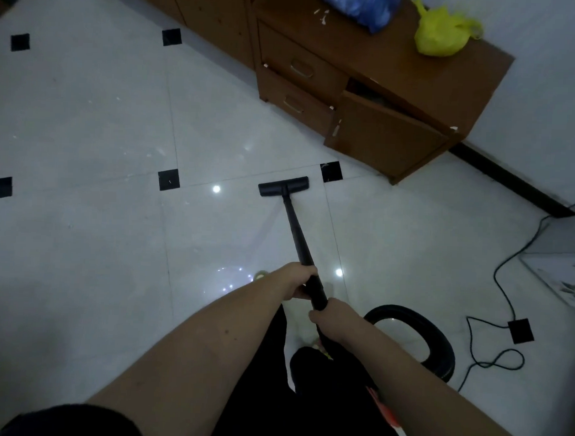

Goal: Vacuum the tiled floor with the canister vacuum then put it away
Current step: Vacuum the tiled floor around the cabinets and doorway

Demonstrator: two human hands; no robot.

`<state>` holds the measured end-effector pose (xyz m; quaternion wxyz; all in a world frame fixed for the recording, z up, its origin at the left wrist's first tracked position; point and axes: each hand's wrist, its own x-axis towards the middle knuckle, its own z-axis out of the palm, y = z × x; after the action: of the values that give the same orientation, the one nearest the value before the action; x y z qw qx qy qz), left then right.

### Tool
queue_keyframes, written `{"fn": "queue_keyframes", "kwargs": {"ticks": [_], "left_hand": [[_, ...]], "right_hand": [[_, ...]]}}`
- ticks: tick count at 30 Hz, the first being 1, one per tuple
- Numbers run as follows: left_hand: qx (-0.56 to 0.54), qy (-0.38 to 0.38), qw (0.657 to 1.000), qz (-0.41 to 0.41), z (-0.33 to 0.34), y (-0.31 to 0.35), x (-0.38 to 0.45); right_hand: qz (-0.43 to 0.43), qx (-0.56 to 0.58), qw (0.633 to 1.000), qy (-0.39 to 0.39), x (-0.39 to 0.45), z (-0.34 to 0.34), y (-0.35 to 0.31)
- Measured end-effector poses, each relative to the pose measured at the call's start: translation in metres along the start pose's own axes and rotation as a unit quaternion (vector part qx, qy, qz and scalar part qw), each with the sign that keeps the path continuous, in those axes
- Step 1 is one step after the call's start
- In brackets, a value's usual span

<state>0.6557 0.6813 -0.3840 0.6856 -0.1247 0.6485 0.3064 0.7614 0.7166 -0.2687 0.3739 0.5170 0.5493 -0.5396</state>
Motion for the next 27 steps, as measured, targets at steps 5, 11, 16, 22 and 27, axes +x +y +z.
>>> {"fn": "queue_keyframes", "kwargs": {"ticks": [5,11,16,22,27], "left_hand": [[0.008,-0.021,1.000,-0.017,0.061,-0.031,-0.010],[0.021,-0.021,0.999,-0.042,0.119,-0.068,-0.026],[0.039,-0.013,0.997,-0.059,0.146,-0.089,-0.043],[0.047,-0.010,0.996,-0.077,0.169,-0.119,-0.054],[0.010,-0.011,0.996,-0.085,0.170,-0.139,-0.066]], "right_hand": [[0.001,-0.019,1.000,0.005,-0.021,-0.017,0.068],[0.037,0.015,0.999,-0.031,-0.057,-0.032,0.123],[0.019,0.027,0.998,-0.044,-0.076,-0.035,0.158],[0.027,0.018,0.997,-0.069,-0.087,-0.033,0.195],[0.036,-0.008,0.995,-0.088,-0.097,-0.023,0.206]]}}
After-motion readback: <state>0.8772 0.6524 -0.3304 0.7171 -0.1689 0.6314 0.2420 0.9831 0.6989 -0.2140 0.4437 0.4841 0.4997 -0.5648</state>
